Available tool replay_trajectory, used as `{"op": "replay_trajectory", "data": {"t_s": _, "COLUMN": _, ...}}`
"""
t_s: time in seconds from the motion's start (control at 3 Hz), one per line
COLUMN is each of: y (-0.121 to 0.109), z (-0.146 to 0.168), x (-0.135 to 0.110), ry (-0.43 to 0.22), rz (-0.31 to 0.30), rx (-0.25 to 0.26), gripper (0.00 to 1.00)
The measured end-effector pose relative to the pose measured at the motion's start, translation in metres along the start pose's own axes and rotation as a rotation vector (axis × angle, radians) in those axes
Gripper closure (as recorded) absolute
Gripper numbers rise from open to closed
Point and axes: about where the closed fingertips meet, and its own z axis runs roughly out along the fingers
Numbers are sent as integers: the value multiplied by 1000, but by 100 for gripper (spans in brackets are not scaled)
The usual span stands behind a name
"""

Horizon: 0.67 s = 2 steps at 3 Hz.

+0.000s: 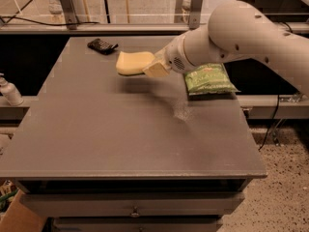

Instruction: Move sponge near rxbar chocolate

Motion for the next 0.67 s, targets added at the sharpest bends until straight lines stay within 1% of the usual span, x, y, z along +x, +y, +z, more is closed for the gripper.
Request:
{"op": "replay_trajectory", "data": {"t_s": 0.33, "y": -40, "z": 21, "x": 5, "ry": 8, "rz": -5, "rx": 33, "gripper": 100}}
{"op": "replay_trajectory", "data": {"t_s": 0.67, "y": -77, "z": 42, "x": 0, "ry": 3, "rz": -9, "rx": 60, "gripper": 100}}
